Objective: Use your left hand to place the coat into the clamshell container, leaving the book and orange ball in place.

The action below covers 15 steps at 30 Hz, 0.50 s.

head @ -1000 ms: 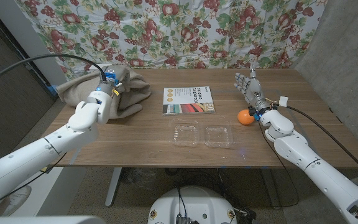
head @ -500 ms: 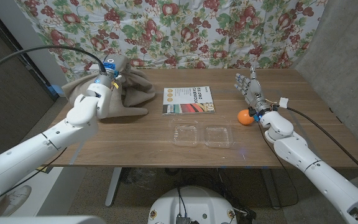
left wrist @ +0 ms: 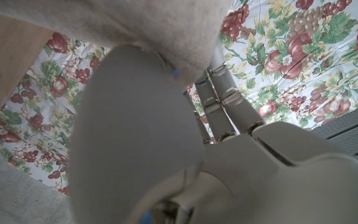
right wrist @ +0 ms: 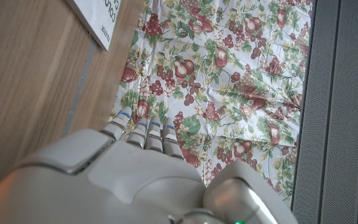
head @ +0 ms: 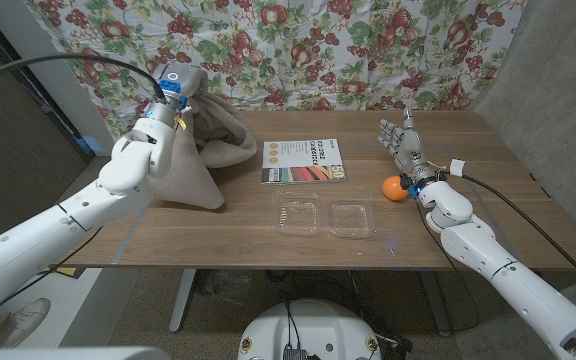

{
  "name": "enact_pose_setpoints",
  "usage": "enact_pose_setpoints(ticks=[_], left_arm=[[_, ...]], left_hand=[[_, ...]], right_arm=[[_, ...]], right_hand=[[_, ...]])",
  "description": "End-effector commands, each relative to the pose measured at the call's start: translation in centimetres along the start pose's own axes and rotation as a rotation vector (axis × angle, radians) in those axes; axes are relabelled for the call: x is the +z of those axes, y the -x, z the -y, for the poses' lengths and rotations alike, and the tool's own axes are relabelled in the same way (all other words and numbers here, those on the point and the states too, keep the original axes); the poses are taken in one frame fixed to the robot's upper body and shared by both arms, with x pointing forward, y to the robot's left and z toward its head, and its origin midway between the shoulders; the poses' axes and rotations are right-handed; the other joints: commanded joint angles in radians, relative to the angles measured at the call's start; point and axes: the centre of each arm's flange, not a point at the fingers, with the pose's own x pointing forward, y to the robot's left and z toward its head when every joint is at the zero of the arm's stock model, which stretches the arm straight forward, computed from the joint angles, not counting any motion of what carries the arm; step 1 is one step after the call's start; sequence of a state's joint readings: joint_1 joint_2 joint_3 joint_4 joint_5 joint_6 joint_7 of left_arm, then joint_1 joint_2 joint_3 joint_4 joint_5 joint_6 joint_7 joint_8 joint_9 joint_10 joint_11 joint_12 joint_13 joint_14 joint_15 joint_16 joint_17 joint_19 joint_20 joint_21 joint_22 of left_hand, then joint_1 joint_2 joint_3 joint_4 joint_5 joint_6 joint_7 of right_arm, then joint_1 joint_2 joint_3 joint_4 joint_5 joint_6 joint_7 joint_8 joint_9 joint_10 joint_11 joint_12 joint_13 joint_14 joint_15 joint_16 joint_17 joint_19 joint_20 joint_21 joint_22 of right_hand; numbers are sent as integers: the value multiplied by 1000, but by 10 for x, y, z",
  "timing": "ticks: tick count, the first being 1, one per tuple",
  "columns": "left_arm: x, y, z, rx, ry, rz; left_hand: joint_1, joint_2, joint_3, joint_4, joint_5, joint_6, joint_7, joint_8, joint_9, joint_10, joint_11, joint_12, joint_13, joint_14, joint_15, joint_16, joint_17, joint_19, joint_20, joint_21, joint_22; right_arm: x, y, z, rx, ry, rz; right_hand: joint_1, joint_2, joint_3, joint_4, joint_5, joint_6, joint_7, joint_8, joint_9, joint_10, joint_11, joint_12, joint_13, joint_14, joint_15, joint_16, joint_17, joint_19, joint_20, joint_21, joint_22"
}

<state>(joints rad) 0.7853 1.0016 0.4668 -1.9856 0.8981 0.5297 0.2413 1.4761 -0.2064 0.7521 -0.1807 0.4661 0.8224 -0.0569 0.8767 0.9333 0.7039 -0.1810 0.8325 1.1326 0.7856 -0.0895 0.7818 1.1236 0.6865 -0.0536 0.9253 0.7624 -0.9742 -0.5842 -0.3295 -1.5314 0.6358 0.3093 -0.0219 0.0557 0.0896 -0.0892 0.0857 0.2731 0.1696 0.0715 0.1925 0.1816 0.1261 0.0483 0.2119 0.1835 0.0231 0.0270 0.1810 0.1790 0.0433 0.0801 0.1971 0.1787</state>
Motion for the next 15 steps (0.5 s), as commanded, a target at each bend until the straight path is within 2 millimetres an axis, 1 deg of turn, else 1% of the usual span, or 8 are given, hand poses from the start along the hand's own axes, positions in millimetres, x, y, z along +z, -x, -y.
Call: enact_pose_setpoints(ticks=[1, 15], left_arm=[[4, -13, -27, 90, -49, 27], [9, -34, -58, 191, -84, 52]], left_hand=[[60, 45, -9, 0, 12, 1, 1, 7, 5, 3, 1, 5, -6, 12, -69, -6, 3, 26, -173, -5, -5], [60, 42, -17, 0, 35, 6, 3, 9, -3, 9, -2, 14, -11, 23, -68, -19, 13, 35, -172, -11, -9]], right_arm=[[-3, 5, 3, -16, -7, 1], [-7, 7, 1, -17, -25, 15]], right_hand=[[9, 6, 3, 0, 0, 12, -1, 2, 3, 6, -2, 6, 4, -2, -4, 5, 3, 8, 4, 3, 4], [9, 6, 3, -1, 0, 13, -1, 1, 3, 5, -2, 5, 4, -1, -4, 5, 3, 8, 4, 3, 4]])
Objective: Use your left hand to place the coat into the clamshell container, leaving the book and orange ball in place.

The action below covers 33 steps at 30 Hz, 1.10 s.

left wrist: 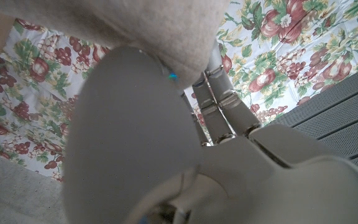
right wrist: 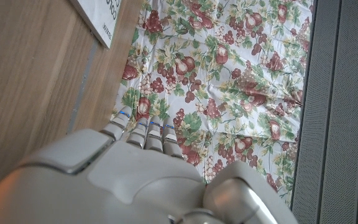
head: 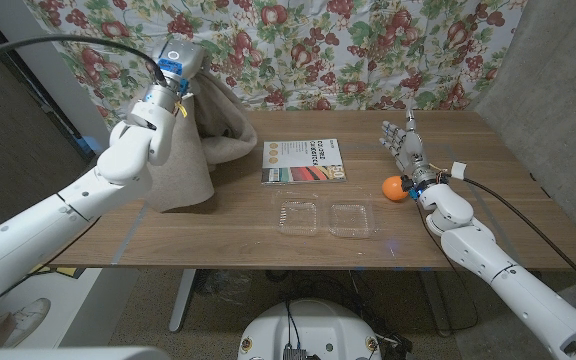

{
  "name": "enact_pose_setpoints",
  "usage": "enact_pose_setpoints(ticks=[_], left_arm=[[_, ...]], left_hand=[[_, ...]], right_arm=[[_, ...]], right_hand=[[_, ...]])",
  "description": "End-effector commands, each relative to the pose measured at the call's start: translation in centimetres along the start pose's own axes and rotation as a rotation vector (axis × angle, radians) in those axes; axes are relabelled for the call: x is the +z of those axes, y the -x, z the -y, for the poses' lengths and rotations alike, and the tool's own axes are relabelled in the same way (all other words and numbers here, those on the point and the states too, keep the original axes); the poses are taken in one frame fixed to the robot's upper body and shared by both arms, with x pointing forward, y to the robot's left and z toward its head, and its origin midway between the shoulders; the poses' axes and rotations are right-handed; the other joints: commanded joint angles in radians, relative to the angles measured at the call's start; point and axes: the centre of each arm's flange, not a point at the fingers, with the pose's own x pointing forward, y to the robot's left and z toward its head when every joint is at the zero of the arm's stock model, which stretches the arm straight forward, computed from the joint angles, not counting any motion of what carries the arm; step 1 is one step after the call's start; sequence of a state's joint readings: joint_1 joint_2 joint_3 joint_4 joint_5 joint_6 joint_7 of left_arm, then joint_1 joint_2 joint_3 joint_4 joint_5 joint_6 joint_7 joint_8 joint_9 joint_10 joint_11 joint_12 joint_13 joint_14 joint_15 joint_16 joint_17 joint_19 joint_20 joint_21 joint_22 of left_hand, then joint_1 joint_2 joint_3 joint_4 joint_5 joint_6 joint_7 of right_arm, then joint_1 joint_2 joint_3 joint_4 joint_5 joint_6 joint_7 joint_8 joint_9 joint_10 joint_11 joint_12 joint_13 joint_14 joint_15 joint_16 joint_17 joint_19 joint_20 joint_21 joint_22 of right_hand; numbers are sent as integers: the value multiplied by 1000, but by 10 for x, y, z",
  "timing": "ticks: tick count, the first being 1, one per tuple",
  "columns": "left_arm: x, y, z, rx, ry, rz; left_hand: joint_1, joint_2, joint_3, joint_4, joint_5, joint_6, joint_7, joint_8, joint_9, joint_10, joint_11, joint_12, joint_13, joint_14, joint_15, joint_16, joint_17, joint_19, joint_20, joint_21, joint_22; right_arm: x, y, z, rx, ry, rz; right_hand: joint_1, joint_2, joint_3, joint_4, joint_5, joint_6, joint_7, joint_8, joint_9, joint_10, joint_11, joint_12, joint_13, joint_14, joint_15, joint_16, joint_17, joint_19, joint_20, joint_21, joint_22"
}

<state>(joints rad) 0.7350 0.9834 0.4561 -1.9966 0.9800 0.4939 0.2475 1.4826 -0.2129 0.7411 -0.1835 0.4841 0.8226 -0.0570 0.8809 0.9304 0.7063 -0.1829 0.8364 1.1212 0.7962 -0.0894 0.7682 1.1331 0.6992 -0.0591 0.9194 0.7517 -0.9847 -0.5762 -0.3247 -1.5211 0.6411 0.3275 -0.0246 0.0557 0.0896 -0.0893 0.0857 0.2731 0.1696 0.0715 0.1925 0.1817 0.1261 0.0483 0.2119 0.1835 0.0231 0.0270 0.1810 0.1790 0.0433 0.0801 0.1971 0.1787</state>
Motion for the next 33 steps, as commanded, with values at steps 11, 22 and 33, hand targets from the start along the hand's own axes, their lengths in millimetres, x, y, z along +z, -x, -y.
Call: enact_pose_setpoints(ticks=[11, 22, 33], left_arm=[[10, -33, -30, 127, -3, 44], [21, -50, -41, 179, 11, 111], [33, -47, -46, 213, 79, 152]], left_hand=[[53, 47, -9, 3, 31, 6, 3, 8, -2, 7, 0, 16, -1, 19, -68, -16, 10, 26, -166, -9, 2], [52, 45, -11, 3, 41, 11, 2, 12, -2, 8, -2, 19, -4, 25, -67, -23, 14, 29, -167, -13, 2], [50, 45, -14, 3, 48, 10, 7, 13, -5, 11, -1, 20, -9, 29, -67, -30, 16, 33, -167, -17, 0]], right_arm=[[1, 5, -1, -1, -5, 19], [0, 7, -2, -2, -9, 24], [0, 10, -1, -10, -8, 24]], right_hand=[[10, 6, 4, -1, 0, 14, -1, 1, 3, 7, -3, 6, 4, 0, -4, 5, 3, 8, 4, 3, 4], [10, 6, 5, -1, 0, 13, -1, 0, 3, 7, -2, 6, 4, -1, -4, 5, 3, 8, 5, 3, 4], [10, 6, 5, -2, 1, 13, -1, 0, 3, 7, -1, 5, 4, -1, -3, 5, 3, 8, 4, 3, 4]])
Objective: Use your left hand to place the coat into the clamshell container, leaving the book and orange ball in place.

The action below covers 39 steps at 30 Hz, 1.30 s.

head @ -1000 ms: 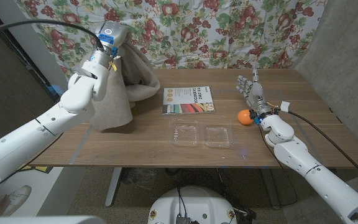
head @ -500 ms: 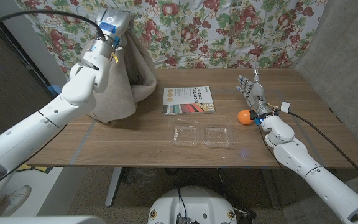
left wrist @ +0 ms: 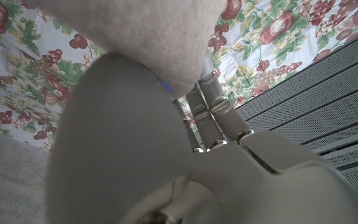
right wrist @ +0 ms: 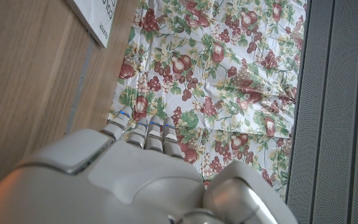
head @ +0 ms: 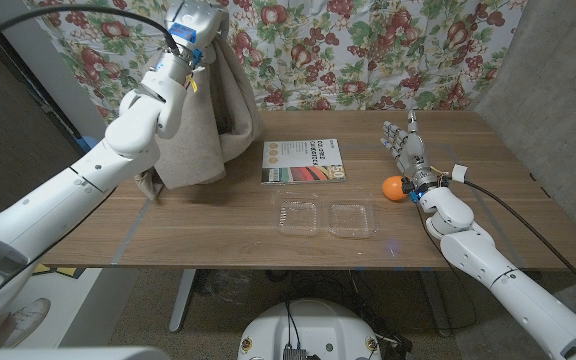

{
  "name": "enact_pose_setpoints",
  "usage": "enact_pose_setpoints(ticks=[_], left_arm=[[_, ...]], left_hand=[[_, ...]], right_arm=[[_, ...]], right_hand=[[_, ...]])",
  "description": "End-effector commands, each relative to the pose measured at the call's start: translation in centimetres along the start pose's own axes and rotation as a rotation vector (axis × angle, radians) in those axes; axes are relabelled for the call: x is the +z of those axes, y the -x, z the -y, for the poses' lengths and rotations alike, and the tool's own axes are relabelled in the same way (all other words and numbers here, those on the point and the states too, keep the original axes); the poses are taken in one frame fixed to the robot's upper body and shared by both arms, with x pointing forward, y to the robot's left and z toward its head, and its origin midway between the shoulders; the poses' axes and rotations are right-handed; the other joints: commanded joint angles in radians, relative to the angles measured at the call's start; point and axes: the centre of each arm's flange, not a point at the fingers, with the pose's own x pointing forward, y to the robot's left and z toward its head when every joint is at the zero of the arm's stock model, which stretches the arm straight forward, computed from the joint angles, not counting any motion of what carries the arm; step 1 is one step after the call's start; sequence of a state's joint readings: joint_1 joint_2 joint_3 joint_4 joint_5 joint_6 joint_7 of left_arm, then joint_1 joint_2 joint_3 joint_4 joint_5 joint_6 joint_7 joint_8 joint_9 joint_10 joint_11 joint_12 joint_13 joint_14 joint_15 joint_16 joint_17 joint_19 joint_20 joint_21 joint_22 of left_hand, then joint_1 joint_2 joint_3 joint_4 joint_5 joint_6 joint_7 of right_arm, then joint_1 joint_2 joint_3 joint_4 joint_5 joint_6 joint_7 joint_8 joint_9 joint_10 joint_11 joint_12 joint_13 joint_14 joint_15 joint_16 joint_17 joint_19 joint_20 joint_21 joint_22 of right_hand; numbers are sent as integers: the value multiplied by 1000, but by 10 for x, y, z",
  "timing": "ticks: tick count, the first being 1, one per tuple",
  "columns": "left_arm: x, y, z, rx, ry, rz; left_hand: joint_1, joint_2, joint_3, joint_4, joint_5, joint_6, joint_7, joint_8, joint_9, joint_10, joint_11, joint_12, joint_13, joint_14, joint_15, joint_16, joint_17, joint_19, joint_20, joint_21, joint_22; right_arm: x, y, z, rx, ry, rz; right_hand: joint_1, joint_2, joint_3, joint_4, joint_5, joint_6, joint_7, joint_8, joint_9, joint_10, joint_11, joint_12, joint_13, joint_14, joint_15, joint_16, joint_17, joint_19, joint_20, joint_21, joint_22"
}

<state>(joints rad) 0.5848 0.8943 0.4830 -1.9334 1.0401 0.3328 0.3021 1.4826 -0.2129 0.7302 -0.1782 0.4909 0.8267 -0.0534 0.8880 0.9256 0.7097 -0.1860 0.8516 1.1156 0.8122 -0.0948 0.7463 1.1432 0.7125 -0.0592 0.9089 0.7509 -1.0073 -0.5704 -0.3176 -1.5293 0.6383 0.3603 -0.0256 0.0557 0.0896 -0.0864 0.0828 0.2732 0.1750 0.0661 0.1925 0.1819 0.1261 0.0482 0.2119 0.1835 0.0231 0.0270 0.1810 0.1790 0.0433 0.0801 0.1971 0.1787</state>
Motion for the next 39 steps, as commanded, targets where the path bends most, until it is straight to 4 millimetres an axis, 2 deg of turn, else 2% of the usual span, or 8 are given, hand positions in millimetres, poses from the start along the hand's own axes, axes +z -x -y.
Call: enact_pose_setpoints(ticks=[1, 17, 39], left_arm=[[13, -3, -8, 48, 73, 47], [32, 4, -29, 149, 131, 137], [57, 10, -42, 230, 114, 237]], left_hand=[[50, 44, -3, -2, 42, 6, 3, 7, 1, 6, 1, 5, -4, 13, -61, -9, 7, 20, -167, -8, 1], [49, 42, -6, -3, 57, 23, 4, 16, -3, 11, 0, 12, -8, 22, -61, -24, 9, 25, -167, -15, 9], [48, 41, -12, -3, 69, 23, 5, 18, -11, 11, -1, 20, -8, 33, -62, -38, 22, 32, -168, -23, 13]], right_arm=[[0, 3, 1, -5, -1, 2], [-3, 1, 1, 3, -5, 3], [-5, 4, 1, 2, -13, 4]], right_hand=[[10, 6, 2, 1, 0, 8, 4, 0, 3, 7, -1, 6, 4, -1, -3, 5, 3, 8, 4, 3, 4], [10, 6, 3, 1, 0, 8, 5, 0, 3, 6, -1, 5, 4, 0, -4, 5, 3, 13, 1, 4, 4], [10, 6, 4, 1, 0, 10, 6, -1, 3, 7, -3, 5, 4, 0, -4, 5, 3, 19, 1, 6, 4]])
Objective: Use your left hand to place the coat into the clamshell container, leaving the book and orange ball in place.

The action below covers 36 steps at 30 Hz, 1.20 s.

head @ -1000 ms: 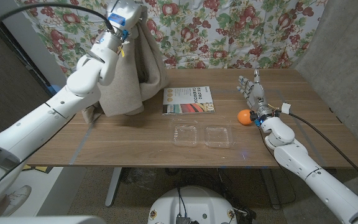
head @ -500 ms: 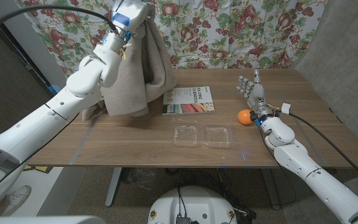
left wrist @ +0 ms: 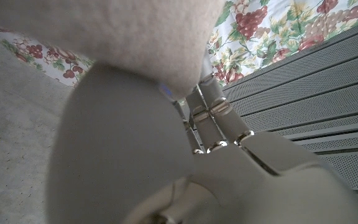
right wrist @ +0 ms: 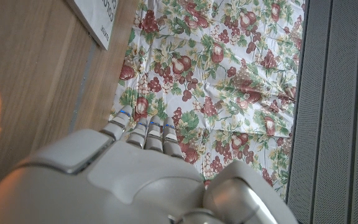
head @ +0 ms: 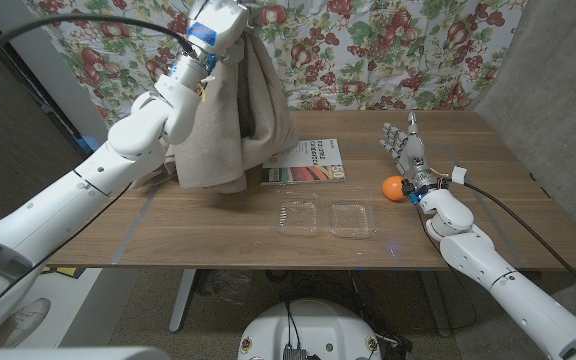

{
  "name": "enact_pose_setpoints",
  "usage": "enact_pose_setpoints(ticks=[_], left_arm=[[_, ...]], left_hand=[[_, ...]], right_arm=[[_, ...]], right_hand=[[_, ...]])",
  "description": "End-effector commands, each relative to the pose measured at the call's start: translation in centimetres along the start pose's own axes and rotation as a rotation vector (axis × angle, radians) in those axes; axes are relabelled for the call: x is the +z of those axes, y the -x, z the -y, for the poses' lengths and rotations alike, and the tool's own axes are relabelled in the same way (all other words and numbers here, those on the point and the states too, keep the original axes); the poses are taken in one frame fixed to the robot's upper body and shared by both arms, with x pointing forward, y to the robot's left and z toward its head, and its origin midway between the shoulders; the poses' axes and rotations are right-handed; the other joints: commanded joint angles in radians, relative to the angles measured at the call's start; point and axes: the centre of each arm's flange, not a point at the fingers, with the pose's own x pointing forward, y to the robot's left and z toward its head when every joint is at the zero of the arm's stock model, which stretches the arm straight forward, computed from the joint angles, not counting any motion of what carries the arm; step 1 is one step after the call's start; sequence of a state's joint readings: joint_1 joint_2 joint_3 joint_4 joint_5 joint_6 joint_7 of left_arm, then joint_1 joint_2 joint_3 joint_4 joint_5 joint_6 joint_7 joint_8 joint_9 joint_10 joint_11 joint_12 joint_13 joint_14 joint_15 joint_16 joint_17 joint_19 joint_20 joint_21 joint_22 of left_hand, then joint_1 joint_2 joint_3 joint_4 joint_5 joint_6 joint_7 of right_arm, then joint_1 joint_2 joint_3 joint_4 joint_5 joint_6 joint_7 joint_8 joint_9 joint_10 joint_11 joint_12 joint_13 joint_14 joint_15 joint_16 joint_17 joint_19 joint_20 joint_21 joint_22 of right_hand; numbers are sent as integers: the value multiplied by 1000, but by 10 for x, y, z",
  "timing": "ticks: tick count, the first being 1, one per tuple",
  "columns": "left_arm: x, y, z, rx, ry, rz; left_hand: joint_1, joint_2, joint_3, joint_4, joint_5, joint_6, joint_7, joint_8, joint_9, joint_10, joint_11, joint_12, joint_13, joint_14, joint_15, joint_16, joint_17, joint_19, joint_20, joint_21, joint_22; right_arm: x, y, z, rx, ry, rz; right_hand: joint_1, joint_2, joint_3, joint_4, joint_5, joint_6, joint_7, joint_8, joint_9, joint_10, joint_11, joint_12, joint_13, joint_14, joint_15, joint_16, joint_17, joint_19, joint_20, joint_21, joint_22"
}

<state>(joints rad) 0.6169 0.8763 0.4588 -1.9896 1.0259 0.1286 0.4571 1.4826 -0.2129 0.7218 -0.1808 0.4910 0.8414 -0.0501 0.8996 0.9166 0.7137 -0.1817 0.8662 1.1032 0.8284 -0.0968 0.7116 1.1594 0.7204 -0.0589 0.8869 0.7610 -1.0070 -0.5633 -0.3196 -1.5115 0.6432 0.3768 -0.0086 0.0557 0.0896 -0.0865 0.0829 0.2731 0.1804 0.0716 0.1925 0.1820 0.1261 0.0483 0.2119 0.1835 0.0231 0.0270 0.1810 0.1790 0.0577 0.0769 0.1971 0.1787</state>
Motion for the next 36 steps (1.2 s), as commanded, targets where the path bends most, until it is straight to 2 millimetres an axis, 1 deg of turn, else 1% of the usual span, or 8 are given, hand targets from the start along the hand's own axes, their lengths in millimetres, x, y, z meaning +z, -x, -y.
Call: enact_pose_setpoints(ticks=[1, 4, 12, 17, 21, 30, 34, 36], left_arm=[[15, -2, -5, 45, -7, 63], [17, -4, -6, 50, -6, 73], [25, -9, -6, 68, 18, 109], [31, -11, -5, 95, 20, 157], [36, -10, -4, 100, 7, 185], [37, -9, -6, 101, -1, 194], [37, -10, -8, 108, -2, 204], [38, -11, -8, 110, -1, 211]], left_hand=[[48, 41, -4, 0, 69, 6, 0, 8, 1, 7, -5, 4, 1, 16, -59, -4, 7, 24, -168, -1, 3], [48, 42, -5, 0, 71, 5, -1, 10, 3, 7, -3, 4, -1, 18, -59, -7, 7, 24, -168, -2, 5], [47, 43, -7, 1, 73, 7, -2, 10, -2, 7, -7, 5, -2, 19, -59, -10, 12, 24, -169, -5, 5], [48, 45, -14, 1, 72, 5, -2, 10, -3, 3, -5, 7, 1, 20, -65, -15, 15, 24, -169, -4, 3], [48, 47, -14, 2, 73, 3, -4, 10, -3, -1, -10, 6, 1, 19, -63, -16, 16, 21, -170, -6, 7], [51, 58, -22, 5, 71, 2, 3, 7, -11, -3, -7, 1, -11, 4, -72, -12, 24, 13, -170, -21, 4], [52, 61, -23, 6, 72, 5, -2, 6, -15, -3, -9, 1, -12, 0, -71, -10, 24, 10, -170, -26, 8], [53, 60, -25, 5, 72, 5, 1, 6, -16, -1, -7, 1, -14, 0, -73, -9, 25, 10, -169, -25, 11]], right_arm=[[-2, 4, 1, -5, -6, 1], [-2, 4, 2, -6, -6, 3], [-3, 7, 4, -16, -10, 8], [-3, 7, 4, -19, -17, 15], [-3, 6, 5, -17, -16, 18], [-3, 3, 7, -14, -16, 17], [-3, 2, 7, -13, -16, 18], [-3, 2, 7, -13, -16, 20]], right_hand=[[10, 6, 4, 1, 0, 4, 0, -1, 3, 7, -2, 5, 4, 0, -4, 5, 3, 4, 4, 6, 4], [10, 6, 4, 1, 0, 4, 0, -1, 3, 7, -3, 5, 4, 0, -4, 5, 3, 4, 4, 6, 4], [10, 6, 4, 0, -1, 4, 0, -1, 3, 8, -2, 5, 4, 1, -4, 5, 3, 3, 5, 5, 4], [10, 6, 5, 0, -1, 5, 0, -1, 3, 7, -1, 5, 4, 0, -5, 5, 3, 4, 4, 5, 4], [10, 6, 5, 0, -1, 4, -1, -1, 3, 8, -1, 5, 4, 0, -5, 5, 3, 3, 5, 5, 4], [10, 5, 5, 0, -1, 5, 0, -1, 3, 8, 0, 5, 4, 0, -5, 5, 3, 3, 5, 5, 4], [10, 5, 5, 0, -1, 5, -1, -1, 3, 7, -1, 5, 4, 0, -5, 5, 3, 3, 5, 5, 4], [9, 5, 5, 0, -1, 5, 0, -1, 3, 7, -1, 5, 4, 0, -5, 5, 3, 3, 5, 5, 4]])
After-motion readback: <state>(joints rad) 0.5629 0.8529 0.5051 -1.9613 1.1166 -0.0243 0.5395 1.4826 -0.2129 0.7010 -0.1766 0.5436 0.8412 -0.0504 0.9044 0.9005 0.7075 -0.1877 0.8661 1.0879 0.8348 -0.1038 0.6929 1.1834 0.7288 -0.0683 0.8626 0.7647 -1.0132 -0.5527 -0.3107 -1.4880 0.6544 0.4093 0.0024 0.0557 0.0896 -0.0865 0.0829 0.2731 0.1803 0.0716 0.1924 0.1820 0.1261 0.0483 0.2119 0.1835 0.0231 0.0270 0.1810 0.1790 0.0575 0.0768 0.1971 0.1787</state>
